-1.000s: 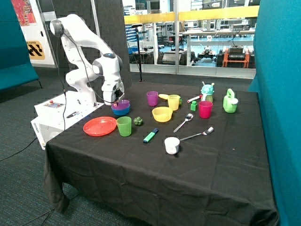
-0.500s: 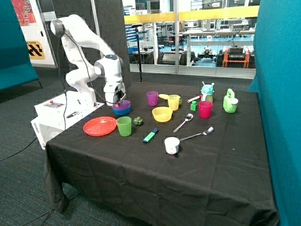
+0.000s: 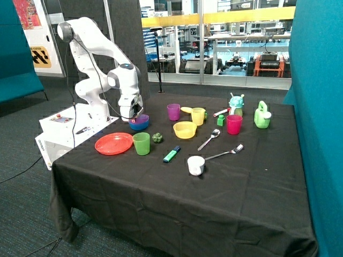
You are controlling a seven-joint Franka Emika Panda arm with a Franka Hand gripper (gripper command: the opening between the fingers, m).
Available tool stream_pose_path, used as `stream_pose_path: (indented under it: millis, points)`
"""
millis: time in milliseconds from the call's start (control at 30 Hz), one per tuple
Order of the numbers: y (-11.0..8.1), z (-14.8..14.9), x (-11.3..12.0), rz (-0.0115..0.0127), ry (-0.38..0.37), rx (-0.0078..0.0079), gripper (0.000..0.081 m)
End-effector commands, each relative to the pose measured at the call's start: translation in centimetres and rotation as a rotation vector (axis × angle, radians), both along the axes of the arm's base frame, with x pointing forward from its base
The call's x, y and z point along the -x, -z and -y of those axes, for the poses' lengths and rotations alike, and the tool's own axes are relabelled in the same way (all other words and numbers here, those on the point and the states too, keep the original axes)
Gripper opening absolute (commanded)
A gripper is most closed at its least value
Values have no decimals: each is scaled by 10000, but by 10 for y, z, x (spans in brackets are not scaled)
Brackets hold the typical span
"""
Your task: Stack the bowls
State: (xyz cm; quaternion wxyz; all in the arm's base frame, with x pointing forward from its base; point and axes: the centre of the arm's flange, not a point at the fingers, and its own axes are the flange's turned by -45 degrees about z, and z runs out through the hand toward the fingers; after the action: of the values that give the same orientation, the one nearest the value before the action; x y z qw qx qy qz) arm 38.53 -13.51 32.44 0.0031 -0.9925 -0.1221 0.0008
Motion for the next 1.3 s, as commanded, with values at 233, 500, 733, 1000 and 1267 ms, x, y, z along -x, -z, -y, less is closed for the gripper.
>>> stream_pose_path:
  millis: [233, 500, 733, 1000, 1267]
  points:
    - [-1, -4, 3, 23, -41, 59, 562]
    - [-1, -4, 4, 24, -92, 59, 597]
    - [-3, -4, 3, 24, -90, 59, 591]
    - [-12, -9, -10, 24, -166, 59, 529]
    - [-23, -20, -32, 24, -311, 59, 474]
